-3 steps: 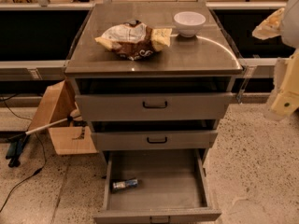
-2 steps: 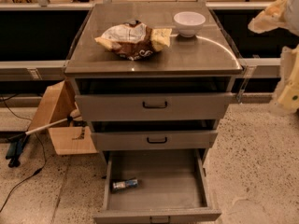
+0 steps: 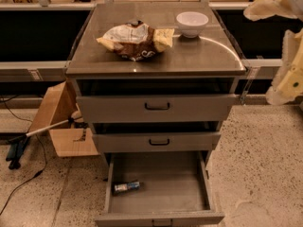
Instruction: Pick redbull can from bottom drawer and place on counter
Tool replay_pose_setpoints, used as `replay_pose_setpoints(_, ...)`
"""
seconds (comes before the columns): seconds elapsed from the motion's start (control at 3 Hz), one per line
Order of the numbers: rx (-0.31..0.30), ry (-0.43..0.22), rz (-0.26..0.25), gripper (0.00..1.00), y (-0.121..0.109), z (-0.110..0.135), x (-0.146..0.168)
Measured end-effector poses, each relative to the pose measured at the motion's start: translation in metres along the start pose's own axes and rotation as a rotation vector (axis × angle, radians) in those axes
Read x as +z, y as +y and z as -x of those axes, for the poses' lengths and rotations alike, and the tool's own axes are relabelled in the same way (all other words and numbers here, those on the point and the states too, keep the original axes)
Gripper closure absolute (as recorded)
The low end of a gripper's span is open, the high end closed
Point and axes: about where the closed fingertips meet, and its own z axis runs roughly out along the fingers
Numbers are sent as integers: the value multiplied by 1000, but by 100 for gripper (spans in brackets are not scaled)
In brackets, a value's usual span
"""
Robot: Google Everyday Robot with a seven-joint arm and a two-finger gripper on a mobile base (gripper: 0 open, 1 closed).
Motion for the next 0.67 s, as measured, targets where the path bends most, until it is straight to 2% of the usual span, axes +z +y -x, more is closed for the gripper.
replay_pose_setpoints(0.33, 0, 0, 0, 0, 0, 0, 0)
replay_pose_setpoints(0.67, 13, -80, 3, 0, -4, -2, 6)
